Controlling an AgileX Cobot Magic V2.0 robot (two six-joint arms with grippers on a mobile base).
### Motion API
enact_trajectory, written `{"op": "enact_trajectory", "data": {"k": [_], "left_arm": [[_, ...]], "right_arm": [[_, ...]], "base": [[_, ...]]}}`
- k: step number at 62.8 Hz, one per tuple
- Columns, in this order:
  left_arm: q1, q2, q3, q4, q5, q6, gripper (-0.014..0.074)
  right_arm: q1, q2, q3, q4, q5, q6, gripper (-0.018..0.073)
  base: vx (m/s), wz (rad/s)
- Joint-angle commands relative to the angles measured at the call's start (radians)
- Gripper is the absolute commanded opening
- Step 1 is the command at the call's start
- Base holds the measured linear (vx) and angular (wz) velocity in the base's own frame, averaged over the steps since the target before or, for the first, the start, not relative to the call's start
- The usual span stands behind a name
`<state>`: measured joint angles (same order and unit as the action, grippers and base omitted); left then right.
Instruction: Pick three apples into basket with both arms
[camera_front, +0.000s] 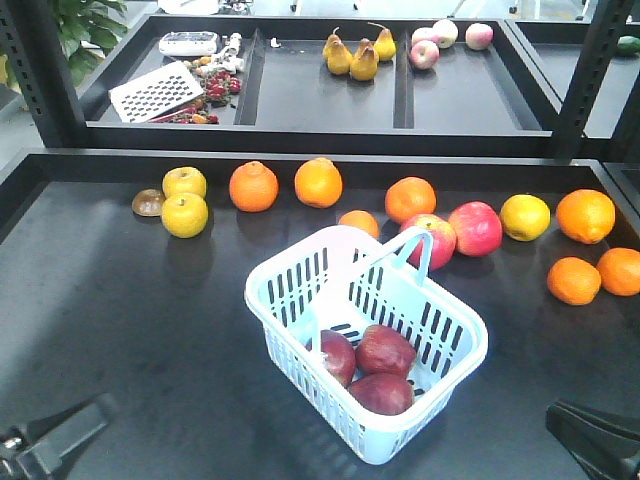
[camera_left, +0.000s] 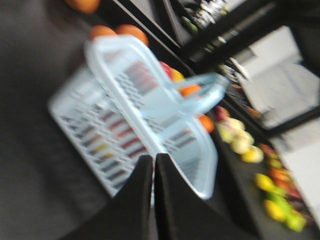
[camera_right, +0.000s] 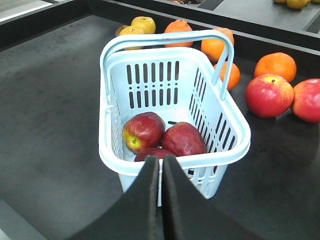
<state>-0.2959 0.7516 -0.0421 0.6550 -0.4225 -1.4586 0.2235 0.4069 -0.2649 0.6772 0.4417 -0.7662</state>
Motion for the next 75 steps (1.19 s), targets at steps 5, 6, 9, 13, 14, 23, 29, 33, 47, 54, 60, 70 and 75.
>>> {"op": "enact_trajectory", "data": {"k": [5, 6, 9, 13, 14, 23, 29, 33, 47, 54, 60, 70, 75], "left_arm": [[0.0, -0.003, 0.025, -0.429, 0.016, 0.552, -0.0006], [0.0, -0.004, 0.029, -0.456, 0.018, 0.587, -0.0006], [0.0, -0.006, 0.046, -0.528, 0.022, 0.705, -0.0006], [0.0, -0.021, 0.069, -0.546, 0.023, 0.798, -0.0006], [0.0, -0.029, 0.075, -0.544, 0.03, 0.816, -0.0006], [0.0, -0.138, 0.073, -0.544, 0.122, 0.889, -0.0006], [0.0, -0.248, 0.074, -0.545, 0.174, 0.955, -0.0006], [0.0, -0.329, 0.074, -0.56, 0.219, 1.025, -0.0006], [0.07, -0.576, 0.074, -0.642, 0.402, 1.198, -0.0006], [0.178, -0.665, 0.074, -0.64, 0.459, 1.2, -0.0006], [0.245, -0.718, 0.074, -0.617, 0.479, 1.2, -0.0006], [0.29, -0.783, 0.074, -0.562, 0.477, 1.197, -0.0006], [0.291, -0.78, 0.074, -0.561, 0.482, 1.197, -0.0006]], "right_arm": [[-0.002, 0.006, -0.029, 0.015, -0.056, 0.0, -0.0004], [-0.002, 0.006, -0.029, 0.015, -0.056, 0.0, -0.0004], [-0.002, 0.006, -0.029, 0.015, -0.056, 0.0, -0.0004], [-0.002, 0.006, -0.029, 0.015, -0.056, 0.0, -0.0004], [-0.002, 0.006, -0.029, 0.015, -0.056, 0.0, -0.0004], [-0.002, 0.006, -0.029, 0.015, -0.057, 0.0, -0.0004], [-0.002, 0.006, -0.029, 0.015, -0.057, 0.0, -0.0004], [-0.002, 0.006, -0.029, 0.015, -0.057, 0.0, -0.0004], [-0.002, 0.006, -0.029, 0.015, -0.057, 0.0, -0.0004], [-0.002, 0.006, -0.029, 0.015, -0.057, 0.0, -0.0004], [-0.002, 0.006, -0.029, 0.015, -0.057, 0.0, -0.0004], [-0.002, 0.006, -0.029, 0.015, -0.057, 0.0, -0.0004], [-0.002, 0.006, -0.029, 0.015, -0.056, 0.0, -0.0004]], "base": [[0.0, 0.0], [0.0, 0.0], [0.0, 0.0], [0.0, 0.0], [0.0, 0.0], [0.0, 0.0], [0.0, 0.0], [0.0, 0.0], [0.0, 0.0], [0.0, 0.0], [0.0, 0.0], [0.0, 0.0], [0.0, 0.0]]}}
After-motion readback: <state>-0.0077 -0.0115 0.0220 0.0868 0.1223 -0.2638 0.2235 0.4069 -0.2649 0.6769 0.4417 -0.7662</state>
